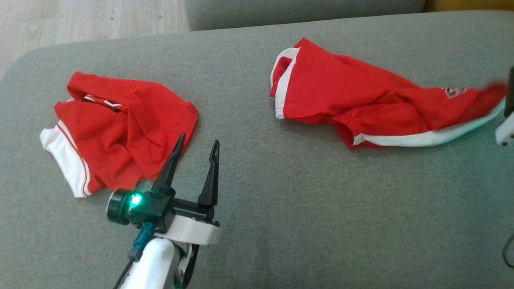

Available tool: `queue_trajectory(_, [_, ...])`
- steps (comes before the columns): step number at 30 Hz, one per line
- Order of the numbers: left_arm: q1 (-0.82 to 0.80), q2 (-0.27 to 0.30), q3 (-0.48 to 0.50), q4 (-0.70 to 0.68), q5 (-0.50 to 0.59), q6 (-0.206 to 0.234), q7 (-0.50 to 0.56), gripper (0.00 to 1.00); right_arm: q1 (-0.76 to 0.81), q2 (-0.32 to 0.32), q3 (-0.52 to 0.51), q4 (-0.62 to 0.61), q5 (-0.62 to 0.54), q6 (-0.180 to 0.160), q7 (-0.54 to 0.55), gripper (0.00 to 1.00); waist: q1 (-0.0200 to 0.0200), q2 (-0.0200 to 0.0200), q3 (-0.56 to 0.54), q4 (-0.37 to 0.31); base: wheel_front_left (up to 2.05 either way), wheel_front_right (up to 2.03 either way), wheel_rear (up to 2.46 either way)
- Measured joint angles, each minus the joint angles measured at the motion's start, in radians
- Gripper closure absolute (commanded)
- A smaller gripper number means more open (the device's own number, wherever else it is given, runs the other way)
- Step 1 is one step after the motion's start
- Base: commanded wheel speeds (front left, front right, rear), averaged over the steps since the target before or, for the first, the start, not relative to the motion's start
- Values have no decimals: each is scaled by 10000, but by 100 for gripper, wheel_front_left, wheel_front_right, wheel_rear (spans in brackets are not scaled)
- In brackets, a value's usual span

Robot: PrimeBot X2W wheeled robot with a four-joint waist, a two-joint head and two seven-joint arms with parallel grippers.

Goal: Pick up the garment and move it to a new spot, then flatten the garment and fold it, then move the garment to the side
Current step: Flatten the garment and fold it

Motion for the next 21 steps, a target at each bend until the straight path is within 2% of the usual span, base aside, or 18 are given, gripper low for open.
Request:
queue_trajectory(6, [-4,0,2,65,0,-29,0,0,-106,844,-884,-644,-844,0,-800,0,0,0,-62,-53,0,0,0])
queue_trajectory(10, [-6,-2,38,73,-2,-33,0,0,-58,1565,-993,-1626,-1012,0,-1486,0,-1,0,-187,-78,0,0,0])
queue_trajectory(14, [-3,-4,196,50,-2,-31,0,0,408,2219,-364,-2930,-938,0,-2203,0,-1,0,-311,-130,0,0,0])
queue_trajectory(15, [2,-2,221,27,-6,-29,0,0,942,2464,127,-3448,-748,0,-2449,0,-1,0,-360,-142,0,0,0])
queue_trajectory(21, [27,-6,224,-61,-59,-15,0,0,2886,2667,1820,-4592,-253,0,-2957,0,-2,0,-413,-100,0,0,0])
